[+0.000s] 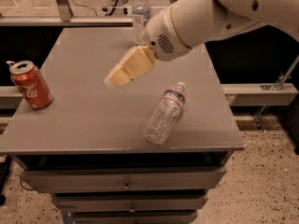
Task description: Move coke can near blue plastic bottle
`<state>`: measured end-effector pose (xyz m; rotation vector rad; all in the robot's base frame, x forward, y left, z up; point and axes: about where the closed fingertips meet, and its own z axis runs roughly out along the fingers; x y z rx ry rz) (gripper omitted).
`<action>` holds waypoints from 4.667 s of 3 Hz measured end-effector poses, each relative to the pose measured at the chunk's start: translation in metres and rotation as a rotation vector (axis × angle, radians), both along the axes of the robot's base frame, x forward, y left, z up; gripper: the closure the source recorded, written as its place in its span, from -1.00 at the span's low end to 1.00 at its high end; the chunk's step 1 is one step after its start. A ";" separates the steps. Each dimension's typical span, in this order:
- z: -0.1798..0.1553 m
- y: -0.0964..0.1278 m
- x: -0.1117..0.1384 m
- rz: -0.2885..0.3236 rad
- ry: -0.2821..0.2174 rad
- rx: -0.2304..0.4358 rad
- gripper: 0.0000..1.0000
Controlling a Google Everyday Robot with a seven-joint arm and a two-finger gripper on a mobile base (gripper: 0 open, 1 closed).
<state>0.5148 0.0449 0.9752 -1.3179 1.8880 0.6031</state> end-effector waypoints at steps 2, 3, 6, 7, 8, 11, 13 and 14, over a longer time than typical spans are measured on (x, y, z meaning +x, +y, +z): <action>-0.060 0.078 0.009 0.087 0.024 0.141 -1.00; -0.083 0.135 0.022 0.139 0.020 0.254 -1.00; -0.099 0.253 0.031 0.263 -0.066 0.462 -1.00; -0.099 0.266 0.027 0.279 -0.085 0.494 -0.71; -0.098 0.272 0.026 0.283 -0.098 0.512 -0.24; -0.064 0.172 0.069 0.124 -0.234 0.416 1.00; -0.068 0.155 0.073 0.084 -0.236 0.390 1.00; -0.066 0.100 0.091 -0.005 -0.283 0.325 1.00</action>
Offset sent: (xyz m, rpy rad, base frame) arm 0.0302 0.1483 -0.1165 0.2984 0.0415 0.1356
